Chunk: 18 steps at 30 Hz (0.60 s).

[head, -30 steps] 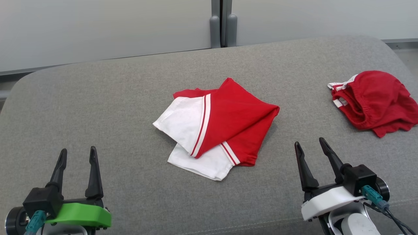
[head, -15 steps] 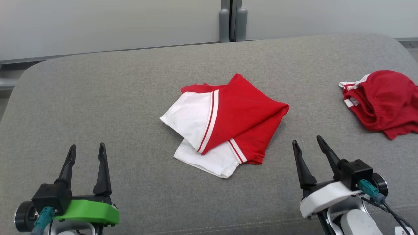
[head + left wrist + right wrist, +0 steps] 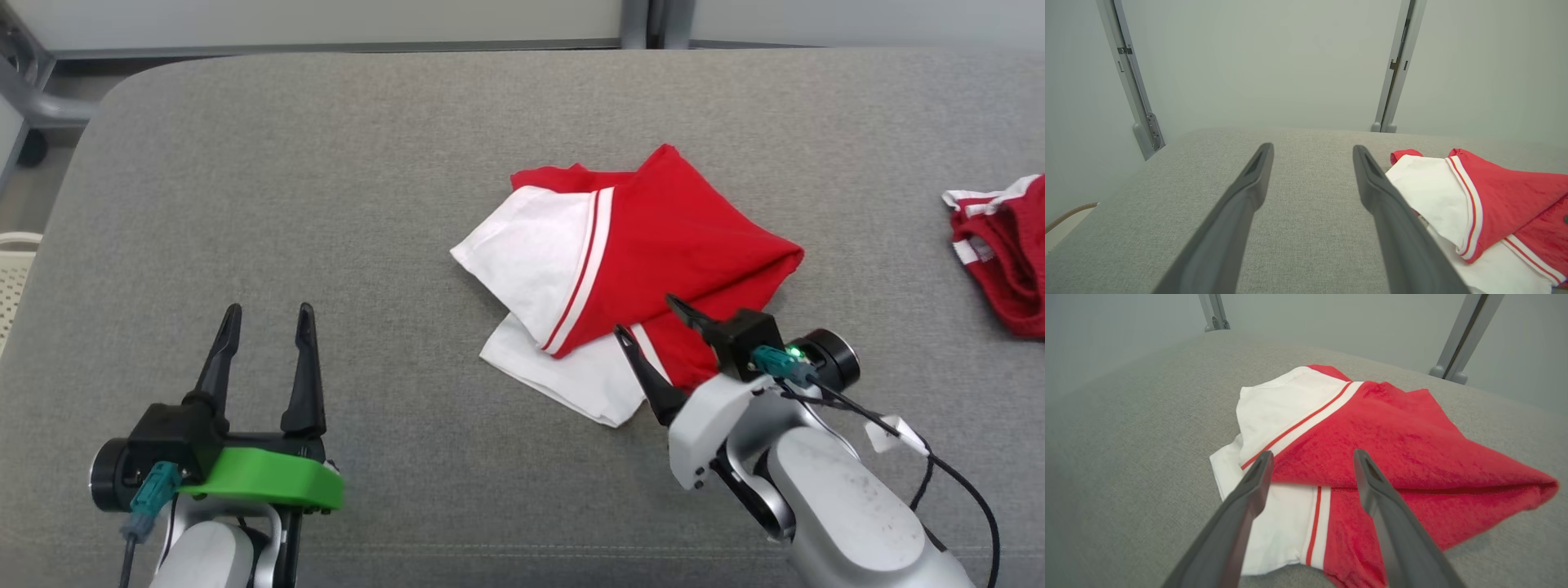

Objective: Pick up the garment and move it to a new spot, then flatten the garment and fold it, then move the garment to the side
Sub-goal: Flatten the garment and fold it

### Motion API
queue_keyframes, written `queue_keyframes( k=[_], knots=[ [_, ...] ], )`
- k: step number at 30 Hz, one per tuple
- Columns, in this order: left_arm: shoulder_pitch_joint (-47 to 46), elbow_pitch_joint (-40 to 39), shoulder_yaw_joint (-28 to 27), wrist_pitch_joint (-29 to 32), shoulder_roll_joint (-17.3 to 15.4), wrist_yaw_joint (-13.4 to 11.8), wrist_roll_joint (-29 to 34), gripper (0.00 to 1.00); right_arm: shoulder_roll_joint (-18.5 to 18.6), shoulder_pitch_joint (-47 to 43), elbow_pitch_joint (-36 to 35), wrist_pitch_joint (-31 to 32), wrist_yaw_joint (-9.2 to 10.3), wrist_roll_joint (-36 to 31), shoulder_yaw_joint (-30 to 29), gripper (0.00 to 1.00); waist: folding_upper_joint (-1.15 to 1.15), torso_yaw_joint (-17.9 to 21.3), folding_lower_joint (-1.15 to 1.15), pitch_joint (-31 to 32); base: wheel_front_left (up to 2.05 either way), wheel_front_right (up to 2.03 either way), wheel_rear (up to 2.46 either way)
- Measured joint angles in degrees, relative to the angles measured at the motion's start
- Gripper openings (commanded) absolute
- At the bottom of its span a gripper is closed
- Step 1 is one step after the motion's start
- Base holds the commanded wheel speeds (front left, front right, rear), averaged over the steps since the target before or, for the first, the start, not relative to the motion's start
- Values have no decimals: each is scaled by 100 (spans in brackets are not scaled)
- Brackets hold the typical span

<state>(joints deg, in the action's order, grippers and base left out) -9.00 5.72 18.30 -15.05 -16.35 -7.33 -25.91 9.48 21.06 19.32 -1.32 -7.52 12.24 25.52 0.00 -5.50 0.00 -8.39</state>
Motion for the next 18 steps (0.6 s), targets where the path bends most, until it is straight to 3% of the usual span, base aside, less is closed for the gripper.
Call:
queue_keyframes(
  k=[8,18],
  knots=[
    [-322,196,-47,0,368,287,203,100,-125,1196,1020,40,0,171,911,100,0,-478,0,-311,0,0,0],
    [-493,396,-196,0,849,654,495,100,-400,2472,2804,459,-1,52,1568,100,0,-1008,0,-621,0,0,0]
  ],
)
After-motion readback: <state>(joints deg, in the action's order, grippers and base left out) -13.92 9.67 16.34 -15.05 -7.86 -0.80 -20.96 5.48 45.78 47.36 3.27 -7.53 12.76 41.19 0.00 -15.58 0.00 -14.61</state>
